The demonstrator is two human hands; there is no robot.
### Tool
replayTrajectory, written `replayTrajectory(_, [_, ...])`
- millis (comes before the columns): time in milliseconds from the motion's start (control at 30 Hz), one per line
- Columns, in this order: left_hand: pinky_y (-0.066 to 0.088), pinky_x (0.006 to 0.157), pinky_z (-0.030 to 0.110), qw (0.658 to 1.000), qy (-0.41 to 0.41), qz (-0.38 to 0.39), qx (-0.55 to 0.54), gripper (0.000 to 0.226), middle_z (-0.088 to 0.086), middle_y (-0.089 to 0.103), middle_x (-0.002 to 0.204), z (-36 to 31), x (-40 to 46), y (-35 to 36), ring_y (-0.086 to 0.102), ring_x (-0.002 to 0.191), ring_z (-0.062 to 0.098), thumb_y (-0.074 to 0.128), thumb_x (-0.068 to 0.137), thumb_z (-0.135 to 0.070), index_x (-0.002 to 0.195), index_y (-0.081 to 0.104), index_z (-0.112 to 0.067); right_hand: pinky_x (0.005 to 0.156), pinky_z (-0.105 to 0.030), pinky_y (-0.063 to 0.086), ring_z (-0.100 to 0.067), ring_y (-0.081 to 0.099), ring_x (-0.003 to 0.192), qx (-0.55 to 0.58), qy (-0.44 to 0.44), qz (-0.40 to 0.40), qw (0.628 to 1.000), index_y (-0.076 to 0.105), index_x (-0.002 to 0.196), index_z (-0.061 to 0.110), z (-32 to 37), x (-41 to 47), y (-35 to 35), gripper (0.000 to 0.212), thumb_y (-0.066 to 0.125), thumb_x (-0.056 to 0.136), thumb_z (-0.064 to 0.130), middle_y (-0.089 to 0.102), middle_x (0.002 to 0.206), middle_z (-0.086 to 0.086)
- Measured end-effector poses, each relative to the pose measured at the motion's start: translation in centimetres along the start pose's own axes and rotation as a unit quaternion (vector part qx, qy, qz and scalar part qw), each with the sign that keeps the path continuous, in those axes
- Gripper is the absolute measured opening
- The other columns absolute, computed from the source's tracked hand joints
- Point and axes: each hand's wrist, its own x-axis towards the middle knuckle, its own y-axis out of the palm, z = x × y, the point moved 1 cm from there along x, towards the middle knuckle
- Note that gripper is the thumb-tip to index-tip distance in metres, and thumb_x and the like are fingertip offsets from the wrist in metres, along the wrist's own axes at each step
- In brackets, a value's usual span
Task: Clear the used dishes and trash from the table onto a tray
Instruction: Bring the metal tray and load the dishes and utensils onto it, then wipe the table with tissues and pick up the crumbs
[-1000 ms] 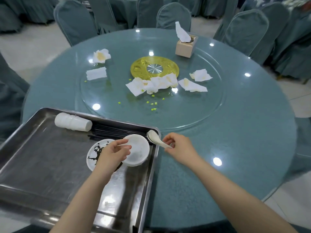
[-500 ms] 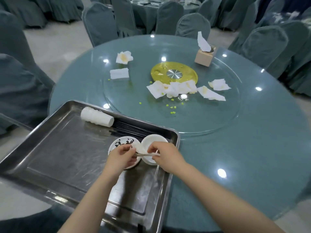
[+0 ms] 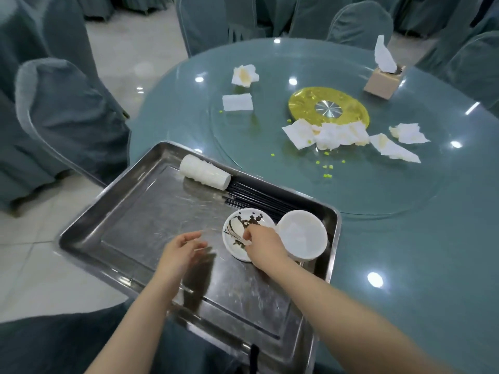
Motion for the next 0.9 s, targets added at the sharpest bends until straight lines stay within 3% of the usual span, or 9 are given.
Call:
replayTrajectory(67, [0.05,0.053,0.019,1.0,-0.008,-0.001,-0.008,0.015,0.009,0.072,0.092,0.3,0.4,-1.1,0.07,0.065,0.011,0.056,0.091,-0.006,0.104,0.061,-0.01,0.07,-0.029,0.041,-0.026,0.059,0.095,-0.019,0.015,-0.002,1.0,0.06,0.104,0.017,0.3,0.6,1.1,0.025,0.052,0.083,0.007,0.065,0.104,-0.005])
replayTrajectory(233, [0.047,0.062,0.021,1.0,-0.022,0.008,-0.009,0.018,0.005,0.073,0.092,0.8,0.5,-1.9,0.069,0.072,0.011,0.059,0.089,-0.009,0.106,0.062,-0.014,0.071,-0.028,0.041,-0.024,0.059,0.095,-0.007,0.02,-0.014,1.0,0.059,0.106,0.017,0.0,0.9,1.9,0.024,0.063,0.085,0.026,0.063,0.104,-0.001])
replayTrajectory(400, [0.053,0.055,0.02,1.0,-0.004,0.02,-0.007,0.016,0.009,0.071,0.095,-0.1,-0.2,-0.3,0.07,0.07,0.013,0.05,0.095,-0.007,0.106,0.061,-0.012,0.077,-0.027,0.047,-0.016,0.06,0.093,0.046,-0.005,-0.039,0.998,0.062,0.108,0.022,-0.7,-0.4,-0.3,0.028,0.068,0.082,0.03,0.066,0.105,0.004])
replayTrajectory(467, [0.054,0.067,0.025,1.0,0.012,0.023,0.009,0.017,0.008,0.07,0.097,-0.8,-0.5,1.1,0.067,0.079,0.017,0.049,0.095,-0.008,0.107,0.061,-0.012,0.078,-0.021,0.046,-0.009,0.06,0.089,0.108,-0.008,-0.05,0.993,0.064,0.107,0.025,-1.4,-1.5,-1.8,0.029,0.071,0.079,0.029,0.067,0.103,0.008])
replayTrajectory(567, [0.049,0.07,0.026,0.998,0.037,0.051,0.013,0.018,0.004,0.071,0.093,-1.9,-1.4,4.2,0.064,0.079,0.016,0.052,0.094,-0.008,0.107,0.062,-0.013,0.076,-0.014,0.047,-0.003,0.062,0.08,0.223,0.008,-0.065,0.973,0.064,0.098,0.031,-3.2,-3.9,-4.3,0.023,0.073,0.078,0.025,0.067,0.097,0.012])
replayTrajectory(767, [0.046,0.071,0.025,0.984,0.076,0.159,0.024,0.018,0.004,0.071,0.092,-2.6,-6.5,13.7,0.065,0.077,0.016,0.059,0.089,-0.007,0.104,0.063,-0.016,0.085,-0.023,0.052,-0.013,0.066,0.088,0.378,0.042,-0.137,0.915,0.063,0.096,0.024,-10.5,-11.3,-10.2,0.023,0.069,0.082,0.007,0.069,0.095,0.003])
replayTrajectory(900, [0.045,0.068,0.026,0.967,0.109,0.226,0.035,0.016,0.004,0.071,0.088,-0.7,-12.1,21.3,0.063,0.074,0.017,0.052,0.093,-0.005,0.102,0.06,-0.015,0.081,-0.01,0.048,-0.009,0.062,0.088,0.42,0.057,-0.187,0.886,0.063,0.098,0.017,-17.7,-18.8,-13.5,0.021,0.063,0.087,-0.001,0.068,0.098,-0.003])
